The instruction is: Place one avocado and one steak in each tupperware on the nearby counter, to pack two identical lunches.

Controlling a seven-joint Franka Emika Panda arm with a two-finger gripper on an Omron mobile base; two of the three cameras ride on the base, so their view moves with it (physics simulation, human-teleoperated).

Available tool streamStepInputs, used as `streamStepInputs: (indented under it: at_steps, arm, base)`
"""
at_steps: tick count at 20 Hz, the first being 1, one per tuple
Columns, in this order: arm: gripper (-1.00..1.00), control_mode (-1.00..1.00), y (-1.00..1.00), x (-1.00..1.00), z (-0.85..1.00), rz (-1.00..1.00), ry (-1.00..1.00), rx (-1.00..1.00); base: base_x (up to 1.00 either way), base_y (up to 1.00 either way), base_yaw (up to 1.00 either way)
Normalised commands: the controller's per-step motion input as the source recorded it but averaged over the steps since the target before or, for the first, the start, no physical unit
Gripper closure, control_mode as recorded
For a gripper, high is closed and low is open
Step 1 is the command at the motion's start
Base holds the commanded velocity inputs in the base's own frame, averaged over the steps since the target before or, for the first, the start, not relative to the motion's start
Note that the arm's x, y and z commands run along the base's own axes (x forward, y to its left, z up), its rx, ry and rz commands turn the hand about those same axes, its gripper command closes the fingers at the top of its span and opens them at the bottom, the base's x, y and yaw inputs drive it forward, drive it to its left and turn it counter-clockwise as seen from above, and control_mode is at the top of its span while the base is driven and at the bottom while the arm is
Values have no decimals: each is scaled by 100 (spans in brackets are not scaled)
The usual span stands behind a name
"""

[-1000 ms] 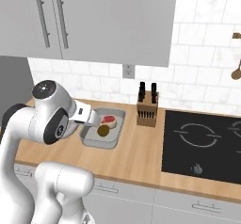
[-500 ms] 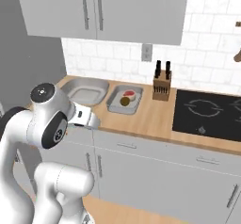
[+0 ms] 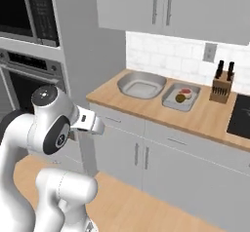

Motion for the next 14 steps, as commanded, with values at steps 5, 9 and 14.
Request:
streamStepInputs:
  at_steps: [5,9,14]
  arm:
    - [-100,100,0,0,0,0,0,0]
    - [-100,100,0,0,0,0,0,0]
    - [-100,100,0,0,0,0,0,0]
  base:
    - [-91,78,51]
    - [-78,92,58]
    - [-65,99,63]
